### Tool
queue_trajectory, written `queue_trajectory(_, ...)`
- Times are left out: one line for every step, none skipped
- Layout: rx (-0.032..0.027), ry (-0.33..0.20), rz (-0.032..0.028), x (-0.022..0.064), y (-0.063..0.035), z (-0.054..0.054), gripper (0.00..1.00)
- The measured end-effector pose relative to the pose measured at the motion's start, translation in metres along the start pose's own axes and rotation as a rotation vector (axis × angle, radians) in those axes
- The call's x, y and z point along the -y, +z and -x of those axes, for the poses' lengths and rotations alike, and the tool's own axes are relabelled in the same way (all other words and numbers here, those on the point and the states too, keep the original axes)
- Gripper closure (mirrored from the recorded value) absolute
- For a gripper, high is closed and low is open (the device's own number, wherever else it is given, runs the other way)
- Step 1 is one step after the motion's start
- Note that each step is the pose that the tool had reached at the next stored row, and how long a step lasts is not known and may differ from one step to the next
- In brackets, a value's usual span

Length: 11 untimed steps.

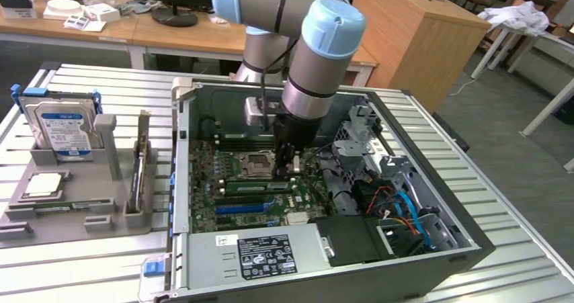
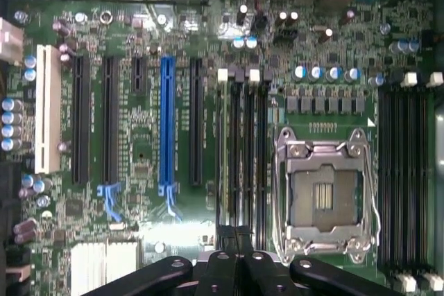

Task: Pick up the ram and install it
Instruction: 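Press down the ram until it locks into place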

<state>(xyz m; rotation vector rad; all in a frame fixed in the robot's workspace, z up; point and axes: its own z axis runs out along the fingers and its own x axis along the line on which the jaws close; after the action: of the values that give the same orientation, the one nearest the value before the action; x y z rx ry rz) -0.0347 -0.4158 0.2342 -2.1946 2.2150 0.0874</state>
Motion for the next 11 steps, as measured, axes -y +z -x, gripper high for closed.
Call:
queue_trajectory(0.0,0.0,-0.0011,-0.0021,0.0,0.0,0.89)
queue_trajectory(0.0,0.0,-0.0021,-0.0041,0.0001,0.0,0.89)
queue_trajectory(0.0001,0.0,-0.003,-0.006,0.0002,0.0,0.89)
queue_trajectory(0.0,0.0,-0.0037,-0.0078,0.0002,0.0,0.89)
queue_trajectory(0.0,0.0,-0.0043,-0.0097,0.0002,0.0,0.89)
queue_trajectory(0.0,0.0,-0.0047,-0.0115,0.0002,0.0,0.89)
queue_trajectory(0.0,0.0,-0.0052,-0.0132,0.0003,0.0,0.89)
queue_trajectory(0.0,0.0,-0.0057,-0.0149,0.0003,0.0,0.89)
queue_trajectory(0.0001,0.0,-0.0063,-0.0166,0.0004,0.0,0.89)
queue_trajectory(0.0,0.0,-0.0067,-0.0181,0.0004,0.0,0.89)
queue_trajectory(0.0,0.0,-0.0072,-0.0197,0.0004,0.0,0.89)
